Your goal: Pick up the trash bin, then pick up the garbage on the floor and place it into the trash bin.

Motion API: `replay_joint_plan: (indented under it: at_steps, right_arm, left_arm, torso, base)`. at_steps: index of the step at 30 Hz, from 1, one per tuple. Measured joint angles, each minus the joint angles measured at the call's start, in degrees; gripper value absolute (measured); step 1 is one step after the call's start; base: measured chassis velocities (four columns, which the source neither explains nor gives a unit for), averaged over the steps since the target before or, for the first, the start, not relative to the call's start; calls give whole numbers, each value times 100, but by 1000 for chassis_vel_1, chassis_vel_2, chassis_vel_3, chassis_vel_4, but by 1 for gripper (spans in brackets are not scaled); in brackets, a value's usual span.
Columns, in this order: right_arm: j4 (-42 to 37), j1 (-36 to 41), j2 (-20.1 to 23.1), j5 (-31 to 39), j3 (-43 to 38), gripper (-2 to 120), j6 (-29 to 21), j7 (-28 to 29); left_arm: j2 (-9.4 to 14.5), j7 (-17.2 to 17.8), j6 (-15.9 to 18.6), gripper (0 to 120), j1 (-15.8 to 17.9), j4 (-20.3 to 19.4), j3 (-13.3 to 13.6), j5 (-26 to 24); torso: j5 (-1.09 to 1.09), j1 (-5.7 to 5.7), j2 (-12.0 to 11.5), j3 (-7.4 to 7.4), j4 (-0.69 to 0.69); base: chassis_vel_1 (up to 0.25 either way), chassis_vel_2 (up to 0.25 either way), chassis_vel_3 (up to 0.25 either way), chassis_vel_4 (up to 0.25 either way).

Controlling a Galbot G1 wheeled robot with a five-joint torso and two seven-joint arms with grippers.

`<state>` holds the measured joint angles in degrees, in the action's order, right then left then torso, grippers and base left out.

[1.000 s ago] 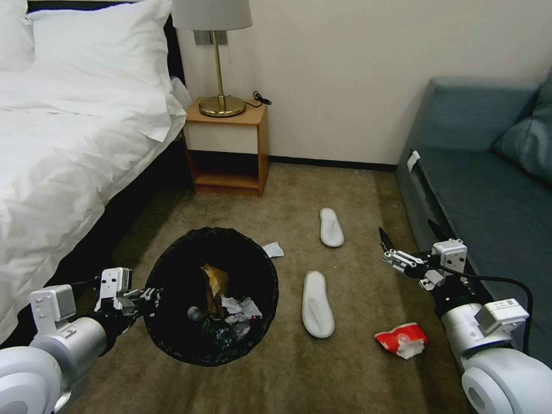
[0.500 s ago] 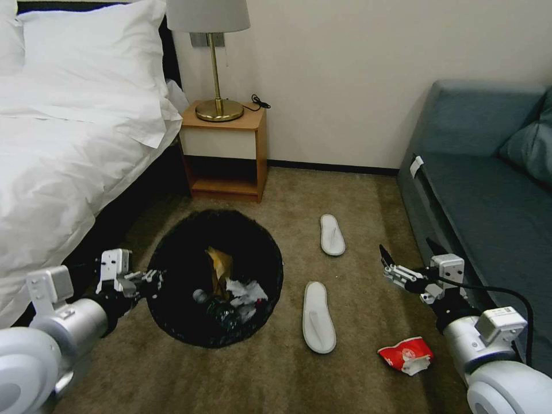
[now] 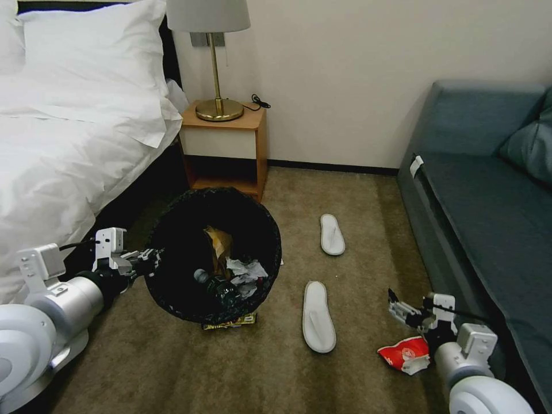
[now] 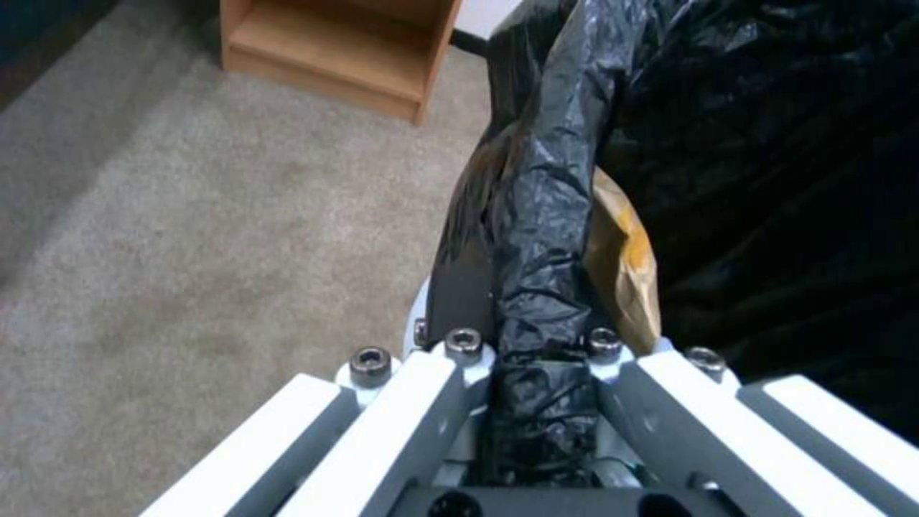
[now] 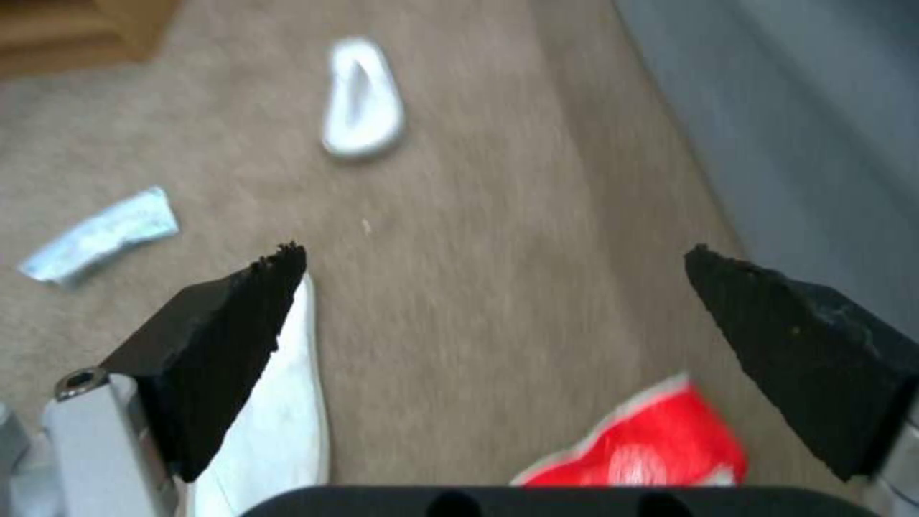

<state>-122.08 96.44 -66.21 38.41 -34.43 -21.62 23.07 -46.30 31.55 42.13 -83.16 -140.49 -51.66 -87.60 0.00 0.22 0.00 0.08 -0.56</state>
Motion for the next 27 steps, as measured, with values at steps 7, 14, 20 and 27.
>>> replay_joint_plan:
  at_steps: [7,14,20,27]
  right_arm:
    - [548,-294,-239,871,160,100,41,526]
    - [1008,-481,-419,1276,123,100,85,916]
    - [1295,-540,-515,1221,22,100,196,1022]
    - [1913,-894,-631,1087,-73,100,388,1113]
  left_arm:
    - [114,-77,0,3,146,93,31,-58]
    - [121,-91,0,3,169,110,82,-46]
    - [105,-96,0,3,155,113,105,-16]
    - [126,-105,0,3,156,105,156,17]
  torso:
    - [0,0,0,0,0]
    - [0,1,0,0,0]
    - [-1,1,0,0,0]
    - [0,1,0,0,0]
  base:
    - [0,0,0,0]
    - [0,0,0,0]
    - [0,0,0,0]
    - [0,0,0,0]
